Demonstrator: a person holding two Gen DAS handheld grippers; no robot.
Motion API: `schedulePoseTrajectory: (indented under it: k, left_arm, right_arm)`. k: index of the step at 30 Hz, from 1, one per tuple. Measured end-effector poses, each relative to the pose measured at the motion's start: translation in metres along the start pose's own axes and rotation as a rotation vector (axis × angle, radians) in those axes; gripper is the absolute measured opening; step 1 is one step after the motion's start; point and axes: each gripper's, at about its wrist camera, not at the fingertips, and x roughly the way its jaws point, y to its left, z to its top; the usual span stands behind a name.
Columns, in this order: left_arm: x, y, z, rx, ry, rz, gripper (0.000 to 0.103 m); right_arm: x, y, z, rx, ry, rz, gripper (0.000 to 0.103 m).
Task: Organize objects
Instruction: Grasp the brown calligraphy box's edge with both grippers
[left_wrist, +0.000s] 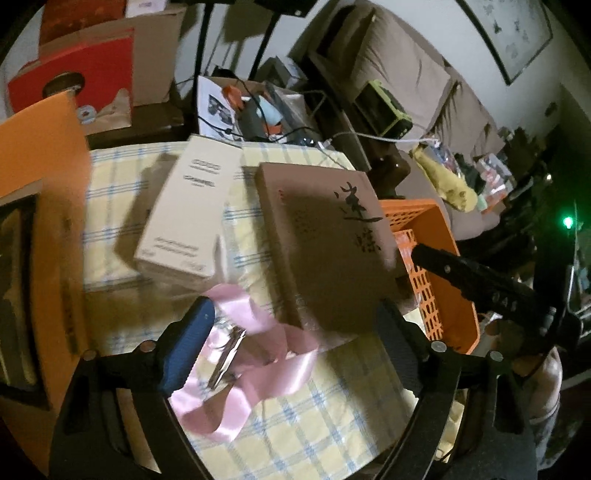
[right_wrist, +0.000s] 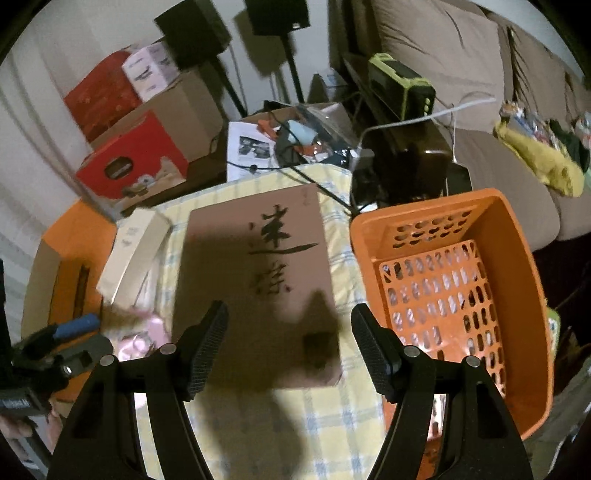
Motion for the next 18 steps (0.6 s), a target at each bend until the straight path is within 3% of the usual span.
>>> schedulePoseTrajectory:
  k: [3,7,10,18]
  left_arm:
    - [0.011,-0.008,0.003,0.02,0.001,-0.01,0.079]
    - [0.027,-0.018,0.008,0.04,0.03,0.029,0.058]
    - [0.039,-0.022,0.011,0.037,0.051,0.03,0.057]
    - [0.061,-0.02,0.011,0.01,0.086,0.041,0.057]
  right_arm:
    - [0.008,-0.011,0.003,0.037,0.0,0.02,0.069]
    - [0.017,-0.018,0.004,0.055,0.008,0.042,0.06]
    - [0.025,-0.02,0.004,0.059,0.028,0.047,0.051]
    - [0.04,-0.02,0.007,0.057,0.047,0.051,0.05]
